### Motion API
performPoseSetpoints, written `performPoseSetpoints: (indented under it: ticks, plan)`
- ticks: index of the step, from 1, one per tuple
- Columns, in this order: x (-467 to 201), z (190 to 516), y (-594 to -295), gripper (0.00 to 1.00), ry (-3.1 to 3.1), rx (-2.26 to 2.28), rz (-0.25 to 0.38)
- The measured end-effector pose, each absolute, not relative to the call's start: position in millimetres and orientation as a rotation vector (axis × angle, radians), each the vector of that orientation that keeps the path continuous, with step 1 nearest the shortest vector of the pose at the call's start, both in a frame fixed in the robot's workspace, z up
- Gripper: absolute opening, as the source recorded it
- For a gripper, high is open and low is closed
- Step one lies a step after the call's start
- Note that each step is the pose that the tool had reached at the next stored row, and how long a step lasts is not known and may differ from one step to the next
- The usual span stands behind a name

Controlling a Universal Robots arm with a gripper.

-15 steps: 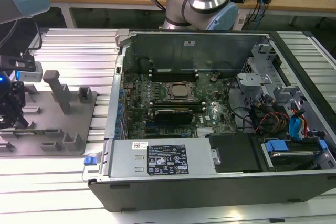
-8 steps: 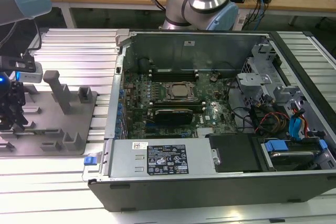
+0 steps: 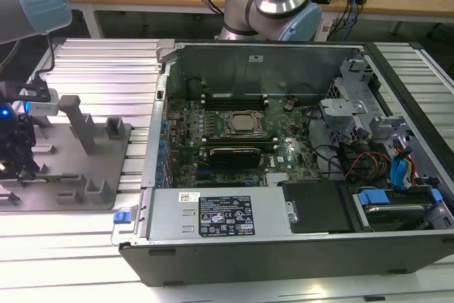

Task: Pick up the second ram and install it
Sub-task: 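Pick up the second ram and move it above second insertion slot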

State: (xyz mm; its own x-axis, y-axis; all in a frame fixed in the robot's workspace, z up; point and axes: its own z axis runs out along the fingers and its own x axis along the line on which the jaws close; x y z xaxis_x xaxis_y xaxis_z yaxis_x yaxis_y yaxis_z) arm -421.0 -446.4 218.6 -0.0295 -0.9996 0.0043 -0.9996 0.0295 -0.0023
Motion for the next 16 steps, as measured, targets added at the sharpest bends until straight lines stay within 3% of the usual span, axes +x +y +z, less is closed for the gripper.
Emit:
performPoseSetpoints:
  ticks: [16]
  plan:
    - [-421.7,206.3,-444.3,0.22,-2.227,2.213,0.007]
